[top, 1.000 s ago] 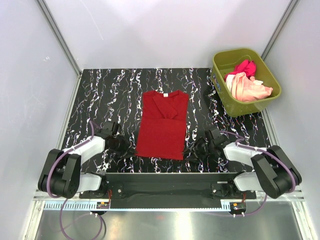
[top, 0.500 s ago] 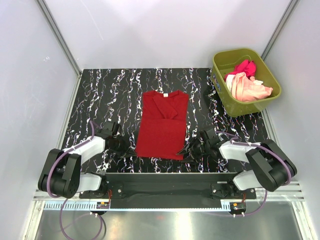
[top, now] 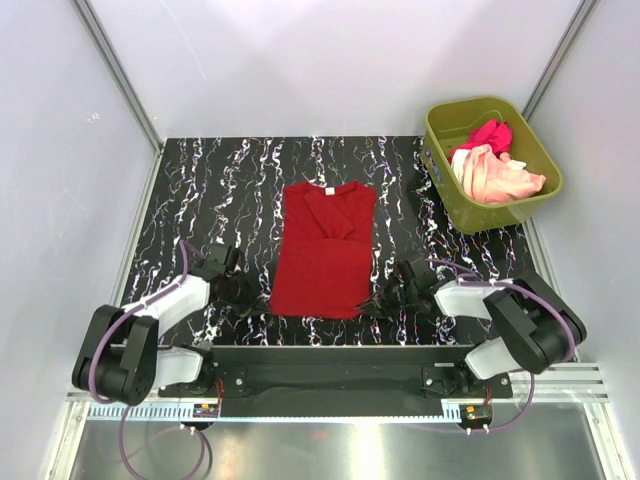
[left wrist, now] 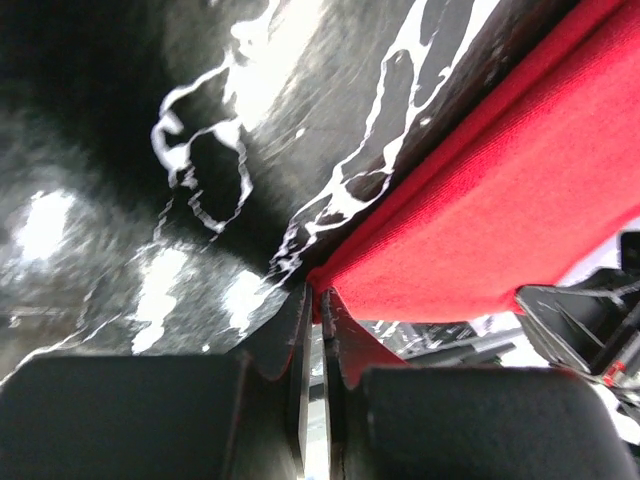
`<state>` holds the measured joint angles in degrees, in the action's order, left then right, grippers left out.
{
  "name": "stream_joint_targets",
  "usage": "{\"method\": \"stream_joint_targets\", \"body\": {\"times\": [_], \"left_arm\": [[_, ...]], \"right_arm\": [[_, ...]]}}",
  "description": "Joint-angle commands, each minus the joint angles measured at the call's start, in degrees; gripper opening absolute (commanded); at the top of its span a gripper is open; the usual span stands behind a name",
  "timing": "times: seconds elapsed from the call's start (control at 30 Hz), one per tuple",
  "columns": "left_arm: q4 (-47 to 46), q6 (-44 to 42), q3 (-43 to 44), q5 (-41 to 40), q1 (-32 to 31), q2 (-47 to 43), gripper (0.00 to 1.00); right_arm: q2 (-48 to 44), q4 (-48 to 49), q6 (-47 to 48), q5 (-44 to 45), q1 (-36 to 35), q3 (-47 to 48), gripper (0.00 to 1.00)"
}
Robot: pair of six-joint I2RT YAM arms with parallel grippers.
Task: Fold and stack the t-shirts
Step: Fold the tshirt
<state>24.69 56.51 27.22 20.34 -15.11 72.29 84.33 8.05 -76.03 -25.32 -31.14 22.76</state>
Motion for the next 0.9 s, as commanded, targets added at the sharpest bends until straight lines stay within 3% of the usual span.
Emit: {"method": "stream_joint_targets", "body": {"times": [0.0,0.23,0.6,0.73,0.87], "left_arm": [[8.35,-1.58,-1.47,-9.35,-1.58,-3.54,0.00],[14.50,8.60,-1.82,-12.86,-13.70,-12.68,0.00],[29.71,37.59,-2.62,-23.23,-45.87,-31.32,0.00],[32.09,38.94,2.82,-27.45,-50.97,-28.80,0.00],[37.43,33.94,15.45,-32.62,-51.42,-20.71,0.00]], "right_arm": [[-2.32,-13.57,3.34,6.52,-0.24,-2.20,0.00],[-7.96,-24.92,9.05,3.88,-5.07,1.49,0.00],[-28.86,-35.80,2.02,3.26,-17.11,-8.00,0.00],[-35.37,-42.67,3.17,4.84,-17.38,-5.02,0.00],[-32.59,-46.72,6.32,8.25,-17.29,4.35,0.00]]}}
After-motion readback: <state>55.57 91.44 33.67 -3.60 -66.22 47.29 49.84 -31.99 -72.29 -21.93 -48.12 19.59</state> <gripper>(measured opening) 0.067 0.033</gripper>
